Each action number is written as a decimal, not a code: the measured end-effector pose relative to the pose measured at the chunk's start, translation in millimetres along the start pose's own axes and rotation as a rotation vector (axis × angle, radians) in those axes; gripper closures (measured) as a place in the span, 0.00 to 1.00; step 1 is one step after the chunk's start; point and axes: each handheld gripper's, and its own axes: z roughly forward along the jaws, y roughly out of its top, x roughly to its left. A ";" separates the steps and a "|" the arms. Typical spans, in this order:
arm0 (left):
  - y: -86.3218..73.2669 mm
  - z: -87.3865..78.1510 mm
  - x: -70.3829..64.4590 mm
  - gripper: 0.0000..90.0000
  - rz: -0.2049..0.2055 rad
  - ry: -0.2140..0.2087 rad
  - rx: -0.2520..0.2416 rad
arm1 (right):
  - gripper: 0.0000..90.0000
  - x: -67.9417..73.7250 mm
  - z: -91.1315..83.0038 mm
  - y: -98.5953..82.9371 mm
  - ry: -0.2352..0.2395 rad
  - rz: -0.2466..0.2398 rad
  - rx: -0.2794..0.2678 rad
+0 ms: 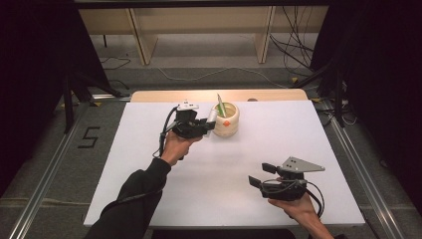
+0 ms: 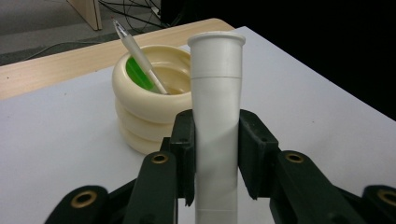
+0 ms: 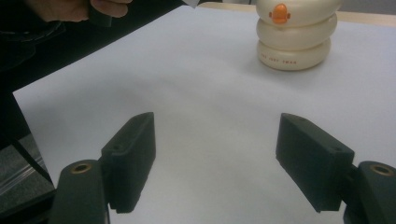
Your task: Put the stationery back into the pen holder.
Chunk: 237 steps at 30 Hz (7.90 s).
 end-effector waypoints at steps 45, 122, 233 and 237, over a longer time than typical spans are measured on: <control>47.9 82.2 21.0 0.77 -0.071 0.068 -0.068 | 0.31 -3.1 0.3 -5.0 0.007 0.001 0.008; 10.8 -0.6 2.8 0.23 -0.077 -0.100 -0.031 | 0.32 -3.4 5.7 -6.6 0.012 -0.006 0.025; -116.3 -97.4 -29.6 0.16 0.120 -0.121 -0.085 | 0.28 -0.3 3.5 -12.8 -0.001 -0.018 0.016; -117.9 -100.9 -24.5 0.16 0.086 -0.117 -0.083 | 0.28 -0.8 3.3 -13.1 -0.003 -0.015 0.016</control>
